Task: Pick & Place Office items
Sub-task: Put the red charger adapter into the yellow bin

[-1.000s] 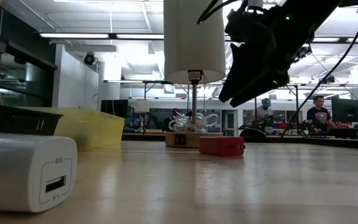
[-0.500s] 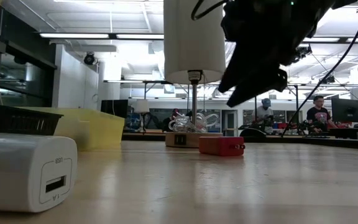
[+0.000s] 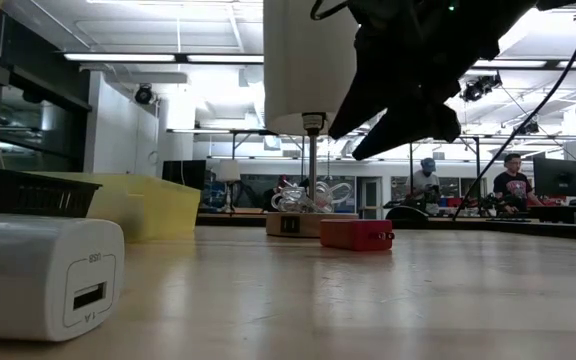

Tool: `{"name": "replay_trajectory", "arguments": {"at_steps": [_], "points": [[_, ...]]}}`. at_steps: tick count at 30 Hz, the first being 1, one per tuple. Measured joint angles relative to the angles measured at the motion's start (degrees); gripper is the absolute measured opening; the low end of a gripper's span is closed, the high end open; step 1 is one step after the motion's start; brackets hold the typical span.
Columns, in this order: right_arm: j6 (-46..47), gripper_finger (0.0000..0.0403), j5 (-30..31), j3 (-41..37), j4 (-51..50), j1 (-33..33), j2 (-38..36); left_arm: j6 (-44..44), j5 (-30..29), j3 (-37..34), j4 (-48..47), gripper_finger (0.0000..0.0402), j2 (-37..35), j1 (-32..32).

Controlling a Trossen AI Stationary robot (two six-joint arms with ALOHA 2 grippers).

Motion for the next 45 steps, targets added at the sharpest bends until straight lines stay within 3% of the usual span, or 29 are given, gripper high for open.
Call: {"name": "replay_trajectory", "arguments": {"at_steps": [7,18,28,35,45], "points": [[-0.09,0.0237,-0.69,0.0,-0.16,0.36,0.0,0.0,0.02,0.0,-0.01,0.0163,0.0,0.0],[3.3,0.0393,-0.38,0.0,-2.49,0.49,0.0,0.02,0.02,0.0,0.0,0.0163,0.0,0.0],[13.74,0.0394,-4.01,-0.13,-4.37,-0.97,3.14,0.02,0.02,-0.02,0.0,0.0163,0.0,0.0],[13.99,0.0399,-6.28,0.0,-3.9,-2.78,3.1,0.04,0.02,-0.04,0.19,0.0163,0.0,0.01],[12.07,0.0398,-18.69,0.0,-5.34,-9.01,2.64,0.04,0.02,-0.04,0.3,0.0163,0.0,0.01]]}}
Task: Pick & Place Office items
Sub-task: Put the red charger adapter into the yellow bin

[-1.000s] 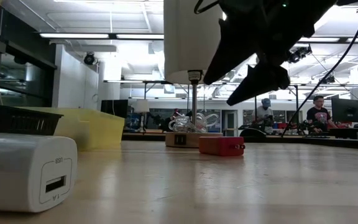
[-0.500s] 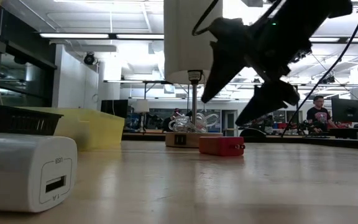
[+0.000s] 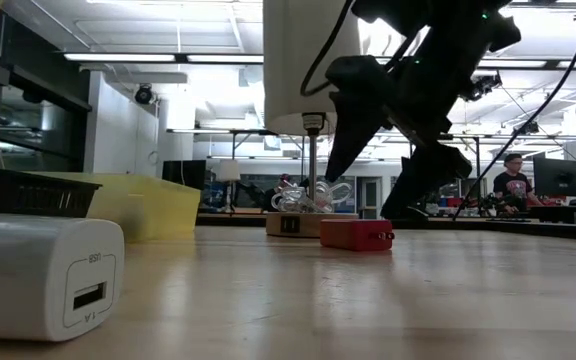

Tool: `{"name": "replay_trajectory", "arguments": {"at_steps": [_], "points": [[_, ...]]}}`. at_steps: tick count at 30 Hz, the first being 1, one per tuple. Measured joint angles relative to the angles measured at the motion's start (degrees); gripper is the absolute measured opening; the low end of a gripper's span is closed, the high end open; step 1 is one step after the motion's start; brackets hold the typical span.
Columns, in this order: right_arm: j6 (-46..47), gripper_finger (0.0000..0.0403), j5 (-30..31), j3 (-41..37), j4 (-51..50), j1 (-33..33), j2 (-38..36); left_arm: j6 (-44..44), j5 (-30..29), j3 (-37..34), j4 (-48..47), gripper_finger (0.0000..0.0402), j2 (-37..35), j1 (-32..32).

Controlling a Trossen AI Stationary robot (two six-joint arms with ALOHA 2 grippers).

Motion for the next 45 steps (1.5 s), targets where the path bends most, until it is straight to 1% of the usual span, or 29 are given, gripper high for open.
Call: {"name": "replay_trajectory", "arguments": {"at_steps": [9,15,24,27,36,38,42,45], "points": [[-1.97,0.0398,1.34,5.7,-8.12,0.13,-0.04,0.0,0.0,0.0,0.11,0.0163,0.0,0.01],[-2.81,0.0398,1.72,11.8,-17.14,0.24,-0.04,0.0,0.0,0.0,0.11,0.0163,0.0,0.01],[-3.23,0.0398,5.97,20.72,-26.87,2.33,-0.07,0.0,0.0,0.0,0.11,0.0163,0.0,0.01],[-3.2,0.0398,6.53,21.99,-27.93,2.84,-0.07,0.0,0.0,0.0,0.1,0.0163,0.0,0.01],[-1.43,0.0398,6.09,22.2,-27.82,3.12,-0.07,0.0,0.0,0.0,0.11,0.0163,0.0,0.01],[-1.47,0.0398,6.01,23.38,-28.78,3.14,-0.03,0.0,-0.01,0.0,0.1,0.0163,0.0,0.0],[-3.12,0.0398,6.37,29.22,-32.07,3.14,2.05,0.0,0.0,0.0,0.09,0.0163,0.0,0.01],[-5.11,0.0398,7.29,35.5,-35.48,3.01,5.39,0.0,0.0,0.0,0.11,0.0163,0.0,0.01]]}}
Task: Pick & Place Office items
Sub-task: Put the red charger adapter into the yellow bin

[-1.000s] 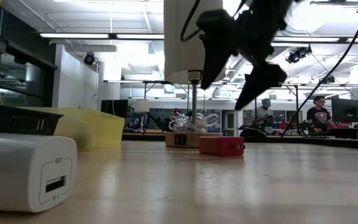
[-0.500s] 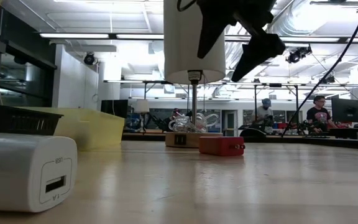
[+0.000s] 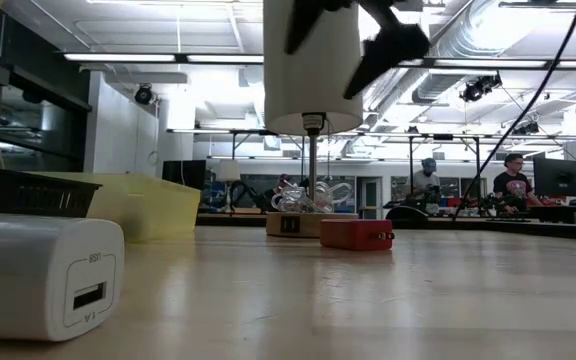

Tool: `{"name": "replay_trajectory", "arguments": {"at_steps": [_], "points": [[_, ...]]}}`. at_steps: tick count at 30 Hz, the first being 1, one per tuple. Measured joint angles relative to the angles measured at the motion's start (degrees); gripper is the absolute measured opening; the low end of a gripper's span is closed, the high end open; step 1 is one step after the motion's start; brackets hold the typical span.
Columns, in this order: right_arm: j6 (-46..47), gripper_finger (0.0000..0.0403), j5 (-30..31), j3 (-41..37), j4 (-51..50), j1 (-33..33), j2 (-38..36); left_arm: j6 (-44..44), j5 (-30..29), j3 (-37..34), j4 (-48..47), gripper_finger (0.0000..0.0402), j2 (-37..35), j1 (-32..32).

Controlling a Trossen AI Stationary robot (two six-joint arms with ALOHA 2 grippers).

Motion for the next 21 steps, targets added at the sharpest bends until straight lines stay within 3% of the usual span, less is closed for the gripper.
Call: {"name": "replay_trajectory", "arguments": {"at_steps": [7,14,21], "points": [[-0.53,0.0398,0.59,10.31,-9.66,-0.28,7.22,0.0,0.0,0.0,0.04,0.0163,0.0,-0.01],[6.86,0.0398,0.42,10.33,-17.23,-0.26,8.94,0.0,0.0,0.0,0.05,0.0163,0.0,0.0],[8.06,0.0398,-2.45,10.38,-18.6,-0.68,12.07,0.0,0.0,0.0,0.59,0.0163,0.0,0.0]]}}
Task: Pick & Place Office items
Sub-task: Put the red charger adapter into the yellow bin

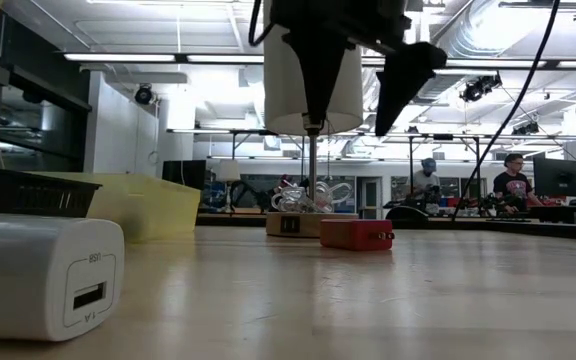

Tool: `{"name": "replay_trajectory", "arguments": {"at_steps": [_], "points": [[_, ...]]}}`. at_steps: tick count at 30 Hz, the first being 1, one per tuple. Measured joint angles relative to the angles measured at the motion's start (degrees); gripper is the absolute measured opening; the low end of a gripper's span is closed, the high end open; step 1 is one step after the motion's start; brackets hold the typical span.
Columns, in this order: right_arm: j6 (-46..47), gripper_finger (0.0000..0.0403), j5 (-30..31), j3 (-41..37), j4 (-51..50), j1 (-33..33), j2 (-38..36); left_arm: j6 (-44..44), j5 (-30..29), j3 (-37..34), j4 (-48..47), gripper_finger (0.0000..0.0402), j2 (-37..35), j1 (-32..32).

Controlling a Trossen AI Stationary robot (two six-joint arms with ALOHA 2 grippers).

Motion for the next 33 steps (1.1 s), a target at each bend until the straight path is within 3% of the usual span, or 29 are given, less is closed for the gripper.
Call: {"name": "replay_trajectory", "arguments": {"at_steps": [33], "points": [[0.21,0.0398,-3.09,-14.93,15.37,-1.64,0.92,0.0,0.0,0.0,2.38,0.0163,0.0,0.0]]}}
